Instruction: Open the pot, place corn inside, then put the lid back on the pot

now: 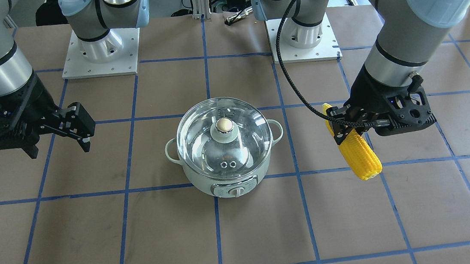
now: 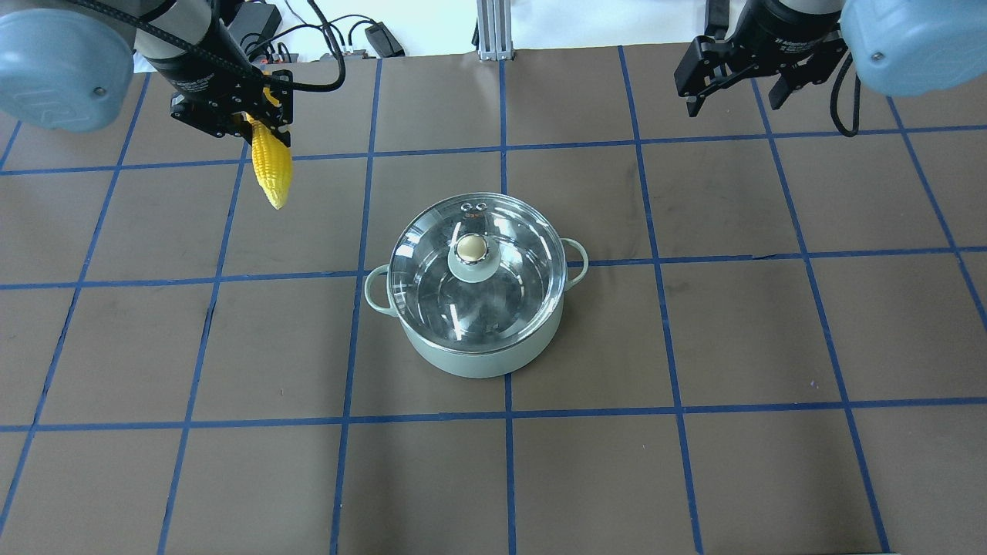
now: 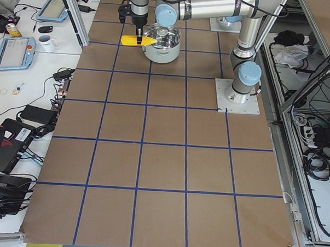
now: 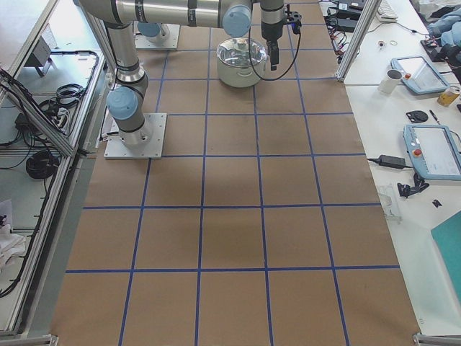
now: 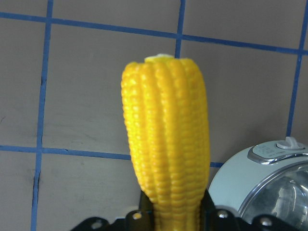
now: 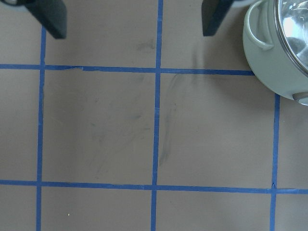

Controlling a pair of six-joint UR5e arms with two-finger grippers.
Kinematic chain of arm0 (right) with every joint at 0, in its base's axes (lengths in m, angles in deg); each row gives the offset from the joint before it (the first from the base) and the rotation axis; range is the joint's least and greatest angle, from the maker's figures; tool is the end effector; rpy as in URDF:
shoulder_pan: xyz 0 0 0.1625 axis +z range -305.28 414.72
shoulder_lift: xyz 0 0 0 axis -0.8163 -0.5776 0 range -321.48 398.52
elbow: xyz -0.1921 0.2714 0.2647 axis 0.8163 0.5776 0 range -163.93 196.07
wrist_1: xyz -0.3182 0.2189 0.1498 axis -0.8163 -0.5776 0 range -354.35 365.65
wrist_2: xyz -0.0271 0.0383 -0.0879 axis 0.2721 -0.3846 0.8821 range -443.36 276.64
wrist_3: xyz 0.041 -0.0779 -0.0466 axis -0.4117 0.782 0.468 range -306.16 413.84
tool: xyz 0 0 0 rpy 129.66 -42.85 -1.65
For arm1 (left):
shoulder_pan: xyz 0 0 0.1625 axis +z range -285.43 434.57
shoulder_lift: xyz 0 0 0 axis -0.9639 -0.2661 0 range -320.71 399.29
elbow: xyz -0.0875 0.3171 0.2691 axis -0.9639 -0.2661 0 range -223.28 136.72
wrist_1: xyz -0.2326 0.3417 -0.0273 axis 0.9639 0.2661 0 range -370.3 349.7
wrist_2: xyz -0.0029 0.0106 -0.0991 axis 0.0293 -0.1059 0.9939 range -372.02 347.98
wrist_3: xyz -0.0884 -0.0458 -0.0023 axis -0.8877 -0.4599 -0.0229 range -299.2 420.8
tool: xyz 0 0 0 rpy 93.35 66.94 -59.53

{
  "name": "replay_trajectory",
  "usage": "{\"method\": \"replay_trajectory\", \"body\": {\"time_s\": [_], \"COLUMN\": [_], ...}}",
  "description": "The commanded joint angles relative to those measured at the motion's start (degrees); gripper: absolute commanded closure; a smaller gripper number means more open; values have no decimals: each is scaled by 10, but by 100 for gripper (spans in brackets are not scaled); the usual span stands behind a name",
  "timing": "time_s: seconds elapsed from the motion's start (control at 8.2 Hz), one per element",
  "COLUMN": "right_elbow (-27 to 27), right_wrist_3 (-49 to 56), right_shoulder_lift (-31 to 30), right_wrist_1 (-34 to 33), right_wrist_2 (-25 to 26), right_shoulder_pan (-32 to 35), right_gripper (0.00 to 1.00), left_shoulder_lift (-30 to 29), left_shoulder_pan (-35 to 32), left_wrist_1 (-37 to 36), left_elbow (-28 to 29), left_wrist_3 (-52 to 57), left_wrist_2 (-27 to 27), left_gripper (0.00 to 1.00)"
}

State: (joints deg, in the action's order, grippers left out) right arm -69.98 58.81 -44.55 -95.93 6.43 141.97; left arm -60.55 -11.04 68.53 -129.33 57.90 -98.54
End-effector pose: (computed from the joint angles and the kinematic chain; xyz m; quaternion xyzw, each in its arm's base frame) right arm 0.1069 -0.5621 0.4804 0.0194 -0.9970 0.0750 0.0033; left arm -0.0951 -0.5802 0.4512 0.0621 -0.9965 0.0465 0.0298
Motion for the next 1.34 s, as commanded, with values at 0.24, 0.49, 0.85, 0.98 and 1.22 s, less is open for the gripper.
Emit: {"method": "replay_trajectory", "body": {"time_s": [0.24, 0.49, 0.85, 0.98, 1.22], "right_elbow": [0, 0, -3, -7, -14], "right_wrist_3": [-14, -35, -140, -145, -249], "right_shoulder_lift": [-3, -2, 7, 16, 49], "right_wrist_1": [3, 4, 6, -1, -12], "right_wrist_2": [-1, -1, -8, -3, -1], "right_shoulder_pan": [4, 13, 73, 110, 192], "right_gripper": [0, 0, 0, 0, 0], "left_shoulder_lift": [-1, -1, -1, -1, -1], "left_shoulder_pan": [0, 1, 1, 4, 4], "left_wrist_1": [-1, 1, 1, 1, 1], "left_elbow": [0, 0, 0, 0, 0], "left_wrist_3": [0, 0, 7, 17, 23], "left_wrist_2": [-1, -1, -1, -1, -1], "left_gripper": [100, 100, 100, 100, 100]}}
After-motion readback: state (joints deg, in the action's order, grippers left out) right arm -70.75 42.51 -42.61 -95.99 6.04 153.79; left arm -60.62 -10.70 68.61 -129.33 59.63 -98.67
